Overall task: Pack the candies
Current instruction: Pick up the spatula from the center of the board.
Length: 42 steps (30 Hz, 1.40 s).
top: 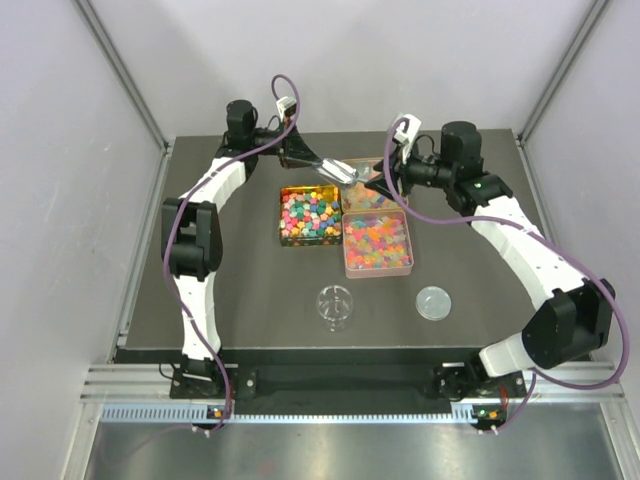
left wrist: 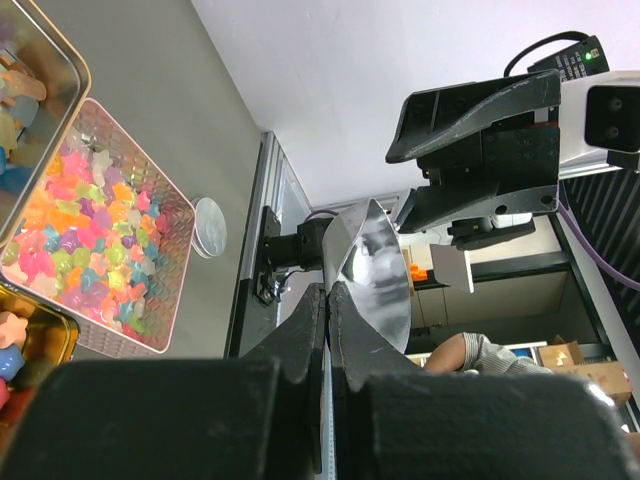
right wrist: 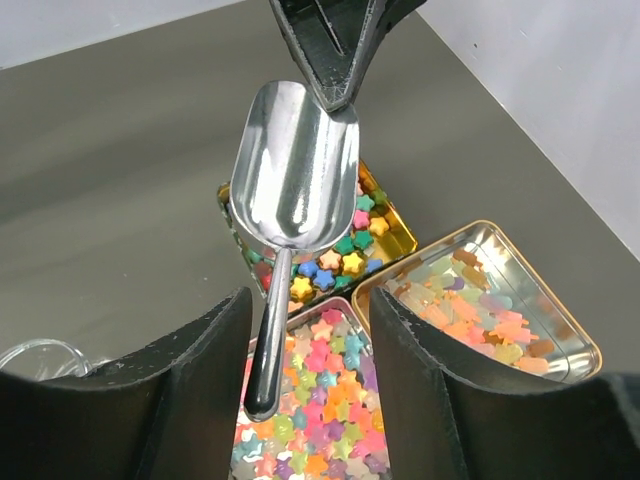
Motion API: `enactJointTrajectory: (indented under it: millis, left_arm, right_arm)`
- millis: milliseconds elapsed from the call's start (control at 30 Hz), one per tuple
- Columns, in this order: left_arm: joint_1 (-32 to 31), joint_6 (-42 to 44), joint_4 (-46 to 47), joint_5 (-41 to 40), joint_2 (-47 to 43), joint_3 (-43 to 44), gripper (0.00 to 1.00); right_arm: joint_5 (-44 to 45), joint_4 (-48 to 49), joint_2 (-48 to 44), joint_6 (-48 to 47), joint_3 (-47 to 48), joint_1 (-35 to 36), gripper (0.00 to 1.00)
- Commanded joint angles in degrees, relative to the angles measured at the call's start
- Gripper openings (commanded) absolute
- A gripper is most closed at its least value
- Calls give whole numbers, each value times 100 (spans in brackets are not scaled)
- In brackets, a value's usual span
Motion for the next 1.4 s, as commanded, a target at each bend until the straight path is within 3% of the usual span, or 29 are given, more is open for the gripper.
enactJointTrajectory:
  millis: [0, 500, 1367]
  left_arm:
    - [29, 78, 75, 413, -124, 205, 0]
    - [20, 96, 31, 404, -116, 161, 0]
    - [-41, 8, -39, 466, 43, 135, 0]
  right_arm:
    - [-19, 170, 3, -39, -24, 58, 50]
    - [-107, 547, 179, 313, -77, 67, 37]
    - [-168, 961, 363, 682, 266, 199, 34]
